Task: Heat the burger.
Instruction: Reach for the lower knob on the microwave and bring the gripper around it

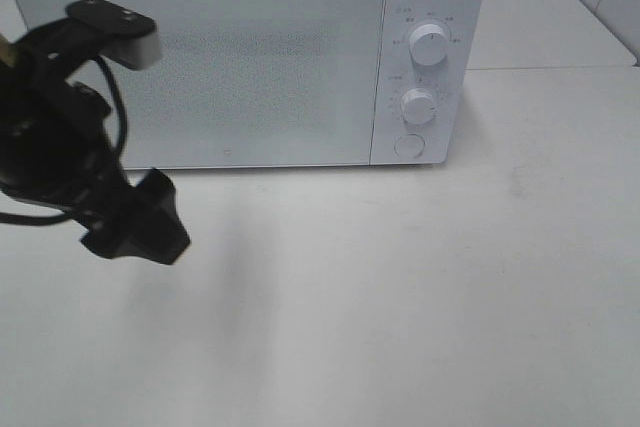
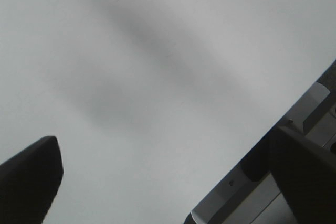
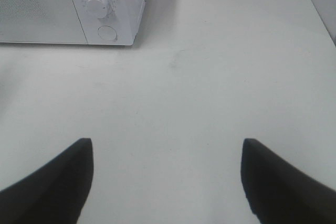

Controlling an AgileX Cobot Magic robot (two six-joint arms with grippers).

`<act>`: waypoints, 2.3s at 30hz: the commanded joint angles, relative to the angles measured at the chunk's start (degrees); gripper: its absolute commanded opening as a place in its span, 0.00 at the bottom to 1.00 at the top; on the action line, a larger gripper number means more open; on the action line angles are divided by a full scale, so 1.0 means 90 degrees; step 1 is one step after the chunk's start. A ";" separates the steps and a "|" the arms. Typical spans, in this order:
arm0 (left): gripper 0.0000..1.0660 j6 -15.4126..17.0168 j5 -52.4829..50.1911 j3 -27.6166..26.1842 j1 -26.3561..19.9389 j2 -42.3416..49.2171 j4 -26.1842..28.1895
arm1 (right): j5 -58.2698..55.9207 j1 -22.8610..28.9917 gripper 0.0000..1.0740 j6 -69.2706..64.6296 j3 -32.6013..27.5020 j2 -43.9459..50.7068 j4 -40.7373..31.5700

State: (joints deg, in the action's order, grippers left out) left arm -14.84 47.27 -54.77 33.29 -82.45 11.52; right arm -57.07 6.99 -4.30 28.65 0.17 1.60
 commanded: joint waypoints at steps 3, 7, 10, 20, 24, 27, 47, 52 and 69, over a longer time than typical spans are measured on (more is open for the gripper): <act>0.95 0.0070 0.0675 0.0019 -0.1057 0.0547 -0.0013 | -0.0006 -0.0038 0.71 0.0045 -0.0013 0.0191 0.0032; 0.95 0.0070 0.1222 0.0019 -0.2247 0.1082 -0.0013 | -0.0006 -0.0038 0.71 0.0013 -0.0013 0.0191 0.0051; 0.95 0.0216 0.1375 0.0019 -0.2661 0.1267 -0.0013 | -0.0006 -0.0038 0.71 0.0013 -0.0013 0.0191 0.0051; 0.95 0.1006 0.1789 0.0535 -0.3444 0.2470 -0.0325 | -0.0006 -0.0038 0.71 0.0013 -0.0013 0.0191 0.0051; 0.95 0.1197 0.1770 0.1038 -0.3444 0.2884 -0.0477 | -0.0006 -0.0038 0.71 0.0013 -0.0013 0.0191 0.0051; 0.95 0.1311 0.1732 0.1547 -0.3444 0.3317 -0.0567 | -0.0006 -0.0038 0.71 0.0013 -0.0013 0.0191 0.0051; 0.94 0.1432 0.1553 0.2795 -0.3444 0.7092 -0.0859 | -0.0006 -0.0038 0.71 0.0013 -0.0013 0.0191 0.0051; 0.94 0.1451 0.1553 0.2795 -0.3444 0.7881 -0.0879 | -0.0006 -0.0038 0.71 0.0013 -0.0013 0.0191 0.0051; 0.94 0.1451 0.1541 0.2795 -0.3565 0.9352 -0.0694 | -0.0006 -0.0038 0.71 0.0013 -0.0013 0.0185 0.0051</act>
State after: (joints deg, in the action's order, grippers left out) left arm -2.06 61.31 -29.79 1.43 0.23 4.98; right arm -57.07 6.99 -4.30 28.65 0.17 1.60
